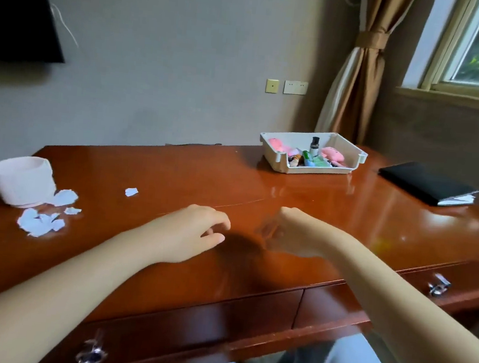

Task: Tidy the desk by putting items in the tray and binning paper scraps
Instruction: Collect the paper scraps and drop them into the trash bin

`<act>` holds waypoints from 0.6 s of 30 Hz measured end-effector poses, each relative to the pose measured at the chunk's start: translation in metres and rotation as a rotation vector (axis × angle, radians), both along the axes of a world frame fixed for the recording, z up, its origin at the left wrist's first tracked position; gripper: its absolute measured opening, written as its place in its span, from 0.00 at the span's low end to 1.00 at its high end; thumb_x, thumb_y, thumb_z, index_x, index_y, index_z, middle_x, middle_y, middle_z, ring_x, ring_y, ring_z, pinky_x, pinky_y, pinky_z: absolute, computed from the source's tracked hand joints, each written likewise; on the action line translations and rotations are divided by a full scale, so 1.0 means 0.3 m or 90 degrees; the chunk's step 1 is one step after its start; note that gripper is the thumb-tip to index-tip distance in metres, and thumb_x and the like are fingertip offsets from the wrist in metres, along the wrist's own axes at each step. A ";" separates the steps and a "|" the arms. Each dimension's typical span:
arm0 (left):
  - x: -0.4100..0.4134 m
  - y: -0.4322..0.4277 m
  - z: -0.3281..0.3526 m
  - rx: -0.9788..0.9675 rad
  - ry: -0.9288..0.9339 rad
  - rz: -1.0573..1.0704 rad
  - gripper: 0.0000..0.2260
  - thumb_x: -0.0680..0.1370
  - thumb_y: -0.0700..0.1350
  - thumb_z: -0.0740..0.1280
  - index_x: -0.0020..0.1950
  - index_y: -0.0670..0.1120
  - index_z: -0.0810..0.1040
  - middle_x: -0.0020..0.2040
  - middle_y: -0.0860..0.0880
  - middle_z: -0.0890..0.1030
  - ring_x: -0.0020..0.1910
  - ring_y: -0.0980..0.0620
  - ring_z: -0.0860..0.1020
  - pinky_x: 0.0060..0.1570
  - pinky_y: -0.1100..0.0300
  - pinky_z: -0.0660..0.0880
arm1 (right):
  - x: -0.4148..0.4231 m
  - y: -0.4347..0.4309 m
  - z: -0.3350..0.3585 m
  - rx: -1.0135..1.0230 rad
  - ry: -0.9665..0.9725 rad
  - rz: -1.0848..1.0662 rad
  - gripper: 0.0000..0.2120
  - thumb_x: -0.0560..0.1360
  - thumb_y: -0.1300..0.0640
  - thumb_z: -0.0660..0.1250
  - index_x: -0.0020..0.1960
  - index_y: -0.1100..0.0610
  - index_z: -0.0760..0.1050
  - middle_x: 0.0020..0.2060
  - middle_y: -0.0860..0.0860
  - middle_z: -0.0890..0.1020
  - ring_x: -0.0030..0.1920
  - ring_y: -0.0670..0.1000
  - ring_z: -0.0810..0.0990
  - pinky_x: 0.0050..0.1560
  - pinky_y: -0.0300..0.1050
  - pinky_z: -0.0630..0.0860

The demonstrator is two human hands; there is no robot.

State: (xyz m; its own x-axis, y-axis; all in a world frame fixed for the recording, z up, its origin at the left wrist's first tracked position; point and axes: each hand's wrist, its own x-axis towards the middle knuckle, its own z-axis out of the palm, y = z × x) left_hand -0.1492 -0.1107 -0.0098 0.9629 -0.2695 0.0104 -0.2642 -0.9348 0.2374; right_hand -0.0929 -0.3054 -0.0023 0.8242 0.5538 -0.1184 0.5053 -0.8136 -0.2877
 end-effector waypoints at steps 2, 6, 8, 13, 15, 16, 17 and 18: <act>-0.024 0.085 -0.029 -0.017 -0.014 0.053 0.12 0.81 0.49 0.59 0.64 0.54 0.73 0.60 0.56 0.76 0.54 0.60 0.75 0.56 0.62 0.74 | 0.021 0.084 -0.031 0.000 0.018 0.037 0.14 0.74 0.58 0.65 0.60 0.53 0.78 0.55 0.52 0.82 0.53 0.53 0.80 0.51 0.44 0.77; -0.073 0.240 -0.092 -0.035 -0.060 0.165 0.12 0.81 0.47 0.59 0.63 0.54 0.73 0.63 0.55 0.74 0.58 0.59 0.73 0.57 0.65 0.71 | 0.023 0.287 -0.070 0.016 0.004 0.152 0.18 0.76 0.56 0.66 0.65 0.53 0.73 0.59 0.52 0.78 0.53 0.50 0.76 0.49 0.38 0.69; -0.091 0.311 -0.123 -0.038 -0.097 0.227 0.13 0.81 0.46 0.58 0.65 0.53 0.72 0.66 0.54 0.73 0.64 0.56 0.71 0.64 0.61 0.71 | 0.022 0.377 -0.094 0.018 -0.008 0.191 0.20 0.76 0.56 0.66 0.67 0.54 0.71 0.59 0.53 0.78 0.54 0.52 0.76 0.49 0.38 0.68; -0.111 0.495 -0.198 -0.002 -0.164 0.435 0.18 0.82 0.43 0.55 0.72 0.52 0.66 0.74 0.50 0.64 0.73 0.49 0.61 0.71 0.50 0.61 | 0.003 0.567 -0.121 0.060 -0.015 0.247 0.22 0.77 0.54 0.64 0.70 0.55 0.67 0.64 0.55 0.74 0.61 0.56 0.74 0.59 0.48 0.72; -0.115 0.565 -0.222 0.020 -0.171 0.506 0.19 0.82 0.46 0.56 0.73 0.52 0.63 0.75 0.48 0.62 0.74 0.45 0.59 0.71 0.46 0.59 | 0.001 0.624 -0.131 0.055 -0.015 0.258 0.22 0.78 0.50 0.62 0.71 0.55 0.67 0.65 0.56 0.72 0.62 0.57 0.73 0.62 0.49 0.71; -0.116 0.594 -0.231 0.019 -0.168 0.535 0.20 0.81 0.49 0.56 0.74 0.52 0.63 0.75 0.47 0.61 0.73 0.44 0.59 0.70 0.44 0.59 | 0.000 0.650 -0.137 0.051 -0.022 0.265 0.21 0.79 0.49 0.61 0.69 0.55 0.68 0.64 0.56 0.73 0.61 0.58 0.74 0.61 0.50 0.72; -0.115 0.618 -0.236 0.012 -0.161 0.560 0.21 0.80 0.52 0.57 0.74 0.52 0.62 0.74 0.46 0.61 0.73 0.42 0.59 0.69 0.43 0.60 | 0.002 0.673 -0.146 0.056 -0.036 0.269 0.19 0.79 0.50 0.61 0.67 0.55 0.71 0.62 0.56 0.74 0.59 0.58 0.75 0.59 0.50 0.74; -0.109 0.635 -0.238 0.003 -0.151 0.583 0.23 0.80 0.54 0.58 0.74 0.53 0.61 0.74 0.45 0.61 0.72 0.41 0.60 0.68 0.43 0.61 | 0.003 0.691 -0.152 0.070 -0.047 0.269 0.16 0.79 0.50 0.61 0.62 0.56 0.74 0.59 0.56 0.75 0.55 0.57 0.76 0.55 0.49 0.75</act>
State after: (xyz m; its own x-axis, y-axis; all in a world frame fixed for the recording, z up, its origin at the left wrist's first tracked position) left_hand -0.1819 0.0797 -0.0812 0.7734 0.5894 0.2333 0.5319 -0.8036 0.2672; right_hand -0.0921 -0.0982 -0.0481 0.5273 0.8496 0.0108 0.8092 -0.4983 -0.3115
